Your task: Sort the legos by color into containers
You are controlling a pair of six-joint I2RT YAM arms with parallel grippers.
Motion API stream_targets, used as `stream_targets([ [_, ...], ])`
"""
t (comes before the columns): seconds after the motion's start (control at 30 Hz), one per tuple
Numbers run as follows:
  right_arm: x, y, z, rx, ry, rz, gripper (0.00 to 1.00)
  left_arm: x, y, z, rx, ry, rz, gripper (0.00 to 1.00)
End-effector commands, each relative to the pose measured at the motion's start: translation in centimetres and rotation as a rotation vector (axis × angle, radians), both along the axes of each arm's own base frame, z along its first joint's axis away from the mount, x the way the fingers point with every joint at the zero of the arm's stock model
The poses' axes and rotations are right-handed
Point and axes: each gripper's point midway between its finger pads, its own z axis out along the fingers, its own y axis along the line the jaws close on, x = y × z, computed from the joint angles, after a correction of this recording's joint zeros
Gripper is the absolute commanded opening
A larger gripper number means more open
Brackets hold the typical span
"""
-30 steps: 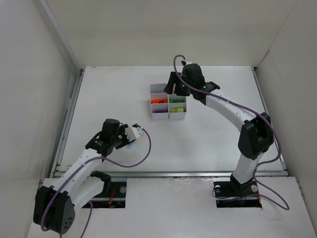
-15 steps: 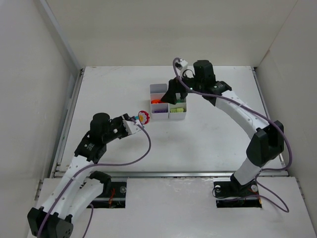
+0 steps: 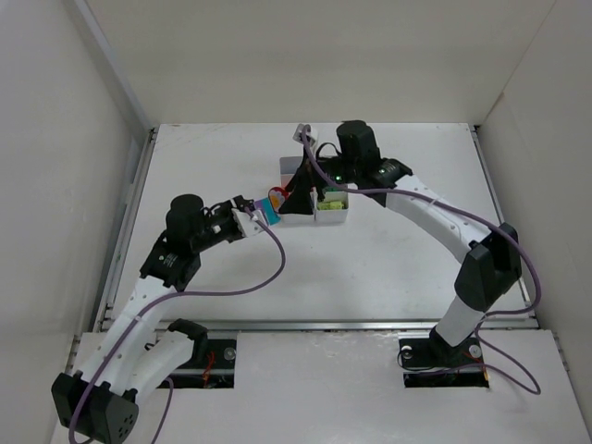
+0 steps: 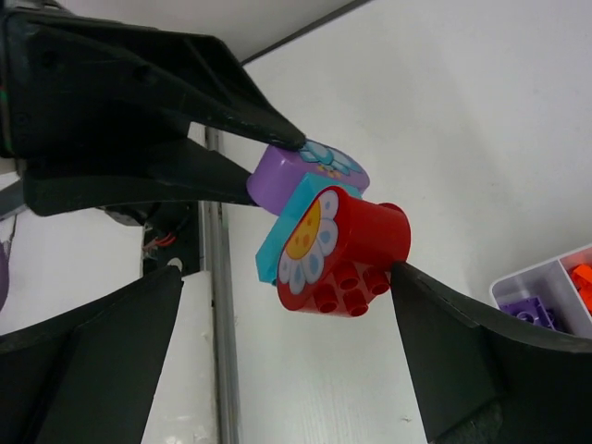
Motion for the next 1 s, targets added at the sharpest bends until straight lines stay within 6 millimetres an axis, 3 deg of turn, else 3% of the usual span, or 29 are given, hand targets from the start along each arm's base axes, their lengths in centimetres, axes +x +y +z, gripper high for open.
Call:
stream_targets([
  [0.0,1.2,1.3,0.8,0.044,0.0,0.006,0.99,-0.2,-1.3,4.5,-0.073,-0.11,-0.065,0.0],
  [0.2,2.6,2.0,-0.6,0.019,0.073,-0.05,0.99,0.1,-0.9,4.9,-0.072,-0.13,-0.034,0.0],
  [0.4,5.3,0.1,-1.3,-0.003,0.105,-0.182,1.0,0.0,-0.4,4.3,-0.051,-0.137,-0.015,0.0],
  [0.5,4.6,0.2,-1.2,0.018,0.123,-0.117,1.0,-0.2,-0.3,3.6,-0.047,-0.127,-0.015,0.0],
  [0.6,3.9,1.0,-1.2,0.04,0.149,-0.023,1.0,-0.2,-0.5,4.2,-0.058,-0.15,-0.024,0.0],
  [0.9,3.3,2.4,0.3,0.092,0.143,0.108,0.76,-0.3,-0.8,3.8,-0.062,-0.148,-0.044,0.0],
  [0.97,3.2,2.5,0.2,0.097,0.143,0.134,0.63,-0.2,-0.7,3.7,-0.06,-0.149,-0.035,0.0],
])
